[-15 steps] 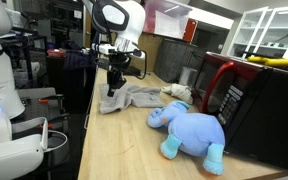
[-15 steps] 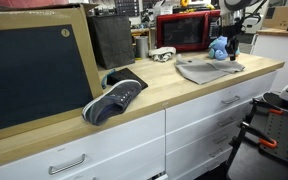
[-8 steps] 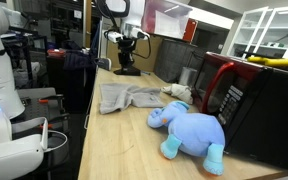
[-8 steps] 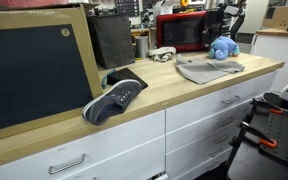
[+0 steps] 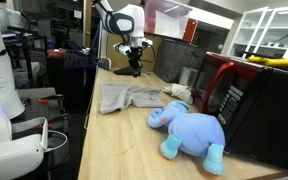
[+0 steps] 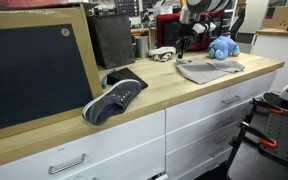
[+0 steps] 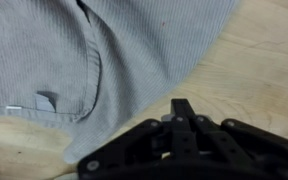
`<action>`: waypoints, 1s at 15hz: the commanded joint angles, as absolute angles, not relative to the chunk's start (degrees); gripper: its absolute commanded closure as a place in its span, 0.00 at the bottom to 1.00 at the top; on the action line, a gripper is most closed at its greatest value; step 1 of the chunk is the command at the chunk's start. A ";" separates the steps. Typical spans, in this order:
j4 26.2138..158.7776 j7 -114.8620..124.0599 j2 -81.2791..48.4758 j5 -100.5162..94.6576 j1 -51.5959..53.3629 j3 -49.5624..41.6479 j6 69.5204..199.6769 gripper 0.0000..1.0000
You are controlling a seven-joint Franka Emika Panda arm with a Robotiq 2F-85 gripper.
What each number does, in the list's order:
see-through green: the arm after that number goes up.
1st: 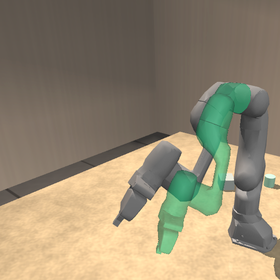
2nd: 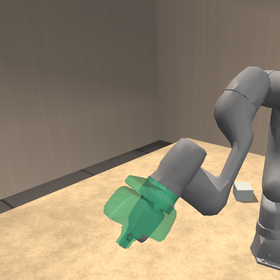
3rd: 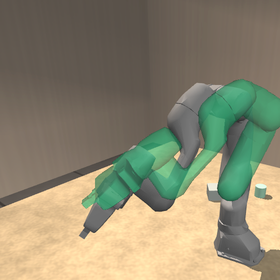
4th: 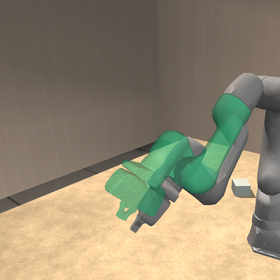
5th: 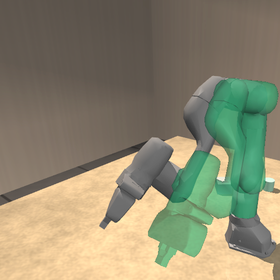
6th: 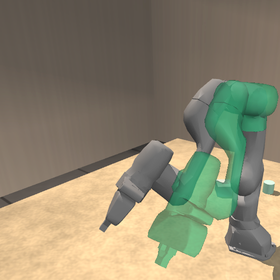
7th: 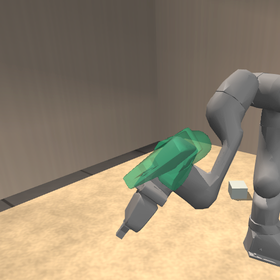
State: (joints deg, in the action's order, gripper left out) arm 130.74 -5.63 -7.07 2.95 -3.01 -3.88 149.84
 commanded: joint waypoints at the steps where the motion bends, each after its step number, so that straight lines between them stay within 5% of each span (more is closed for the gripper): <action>1: 124.03 2.45 -15.61 -2.81 -1.87 -4.66 153.11 1.00; 15: 113.79 14.04 -21.99 -8.11 0.22 -9.75 144.49 1.00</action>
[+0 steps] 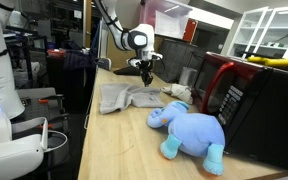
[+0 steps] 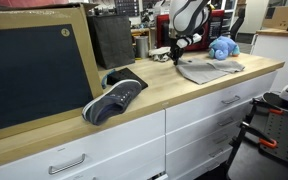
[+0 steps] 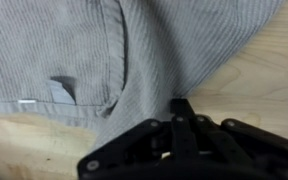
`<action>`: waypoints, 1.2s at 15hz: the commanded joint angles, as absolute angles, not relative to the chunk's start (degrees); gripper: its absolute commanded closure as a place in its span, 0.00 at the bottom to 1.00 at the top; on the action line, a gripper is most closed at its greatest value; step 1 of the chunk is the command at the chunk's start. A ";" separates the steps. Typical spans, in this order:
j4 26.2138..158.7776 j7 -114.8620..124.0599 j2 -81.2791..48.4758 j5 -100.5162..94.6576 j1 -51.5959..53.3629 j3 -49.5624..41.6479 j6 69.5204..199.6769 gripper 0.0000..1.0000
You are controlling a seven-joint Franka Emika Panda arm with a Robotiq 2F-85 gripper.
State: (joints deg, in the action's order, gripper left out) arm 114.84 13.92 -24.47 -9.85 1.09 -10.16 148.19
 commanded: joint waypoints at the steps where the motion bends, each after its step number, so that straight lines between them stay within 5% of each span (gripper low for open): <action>1: 113.39 13.66 -21.20 -7.37 -0.28 -9.57 143.43 1.00; 9: 115.36 12.38 -15.97 -7.37 -1.94 -8.79 129.83 1.00; 18: 121.49 13.31 -19.17 -4.30 -1.14 -5.61 136.39 1.00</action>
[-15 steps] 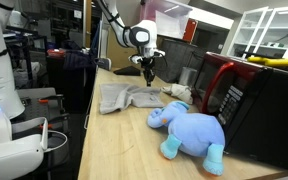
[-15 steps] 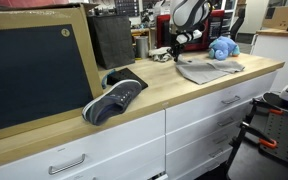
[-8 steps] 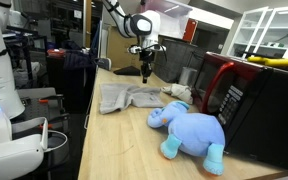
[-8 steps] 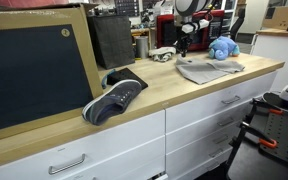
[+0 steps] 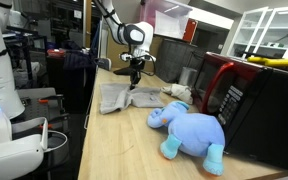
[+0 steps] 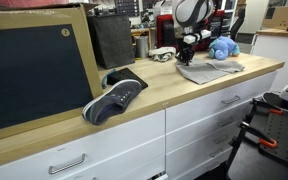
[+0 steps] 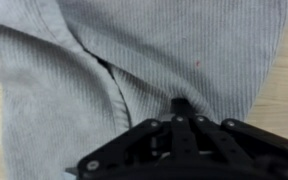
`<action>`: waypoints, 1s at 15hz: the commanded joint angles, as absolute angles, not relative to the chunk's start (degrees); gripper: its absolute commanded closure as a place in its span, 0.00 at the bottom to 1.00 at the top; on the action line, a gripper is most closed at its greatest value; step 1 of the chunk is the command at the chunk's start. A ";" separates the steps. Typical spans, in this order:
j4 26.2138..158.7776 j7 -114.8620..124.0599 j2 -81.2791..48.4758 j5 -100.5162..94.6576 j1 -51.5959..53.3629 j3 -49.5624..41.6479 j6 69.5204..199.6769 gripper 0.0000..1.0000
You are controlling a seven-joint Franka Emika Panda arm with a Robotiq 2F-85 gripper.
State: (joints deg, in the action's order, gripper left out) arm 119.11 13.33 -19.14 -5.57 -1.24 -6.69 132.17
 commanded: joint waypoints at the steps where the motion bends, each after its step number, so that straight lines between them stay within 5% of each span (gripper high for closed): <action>1: 121.94 13.58 -19.73 -4.91 -1.01 -5.63 138.91 1.00; 15: 134.10 -0.92 -16.85 -3.37 -0.45 1.83 162.64 1.00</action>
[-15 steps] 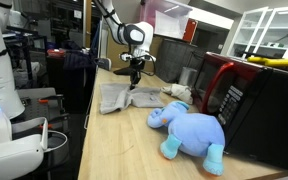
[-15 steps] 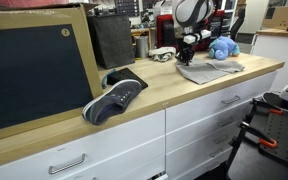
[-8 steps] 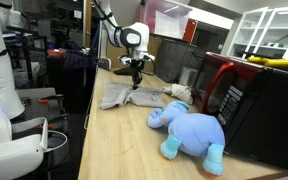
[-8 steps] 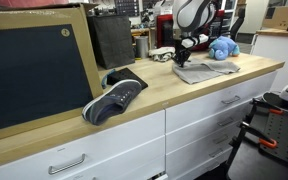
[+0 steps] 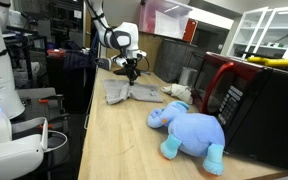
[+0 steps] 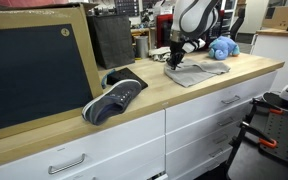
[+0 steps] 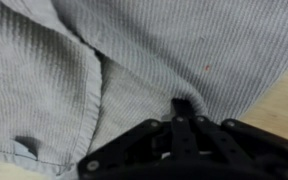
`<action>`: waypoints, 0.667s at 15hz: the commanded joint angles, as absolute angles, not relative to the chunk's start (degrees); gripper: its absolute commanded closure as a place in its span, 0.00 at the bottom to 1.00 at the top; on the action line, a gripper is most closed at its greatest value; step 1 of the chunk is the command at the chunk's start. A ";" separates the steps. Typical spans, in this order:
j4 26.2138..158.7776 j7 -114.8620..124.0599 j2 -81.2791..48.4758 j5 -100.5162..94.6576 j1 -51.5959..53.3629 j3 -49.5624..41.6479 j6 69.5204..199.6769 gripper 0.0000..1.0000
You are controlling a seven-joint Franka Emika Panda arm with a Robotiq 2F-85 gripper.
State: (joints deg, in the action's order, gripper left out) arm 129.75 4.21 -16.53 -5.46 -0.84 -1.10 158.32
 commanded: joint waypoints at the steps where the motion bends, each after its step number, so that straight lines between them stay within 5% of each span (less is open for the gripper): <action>1: 134.43 -4.17 -16.79 -2.13 -1.24 3.62 163.18 1.00; 5: 134.32 -19.84 -13.36 10.19 -7.70 11.67 158.55 1.00; 6: 134.08 -23.02 -12.20 13.05 -9.17 12.59 156.08 0.74; 10: 134.15 -22.62 -9.17 9.20 -8.88 5.81 148.82 0.51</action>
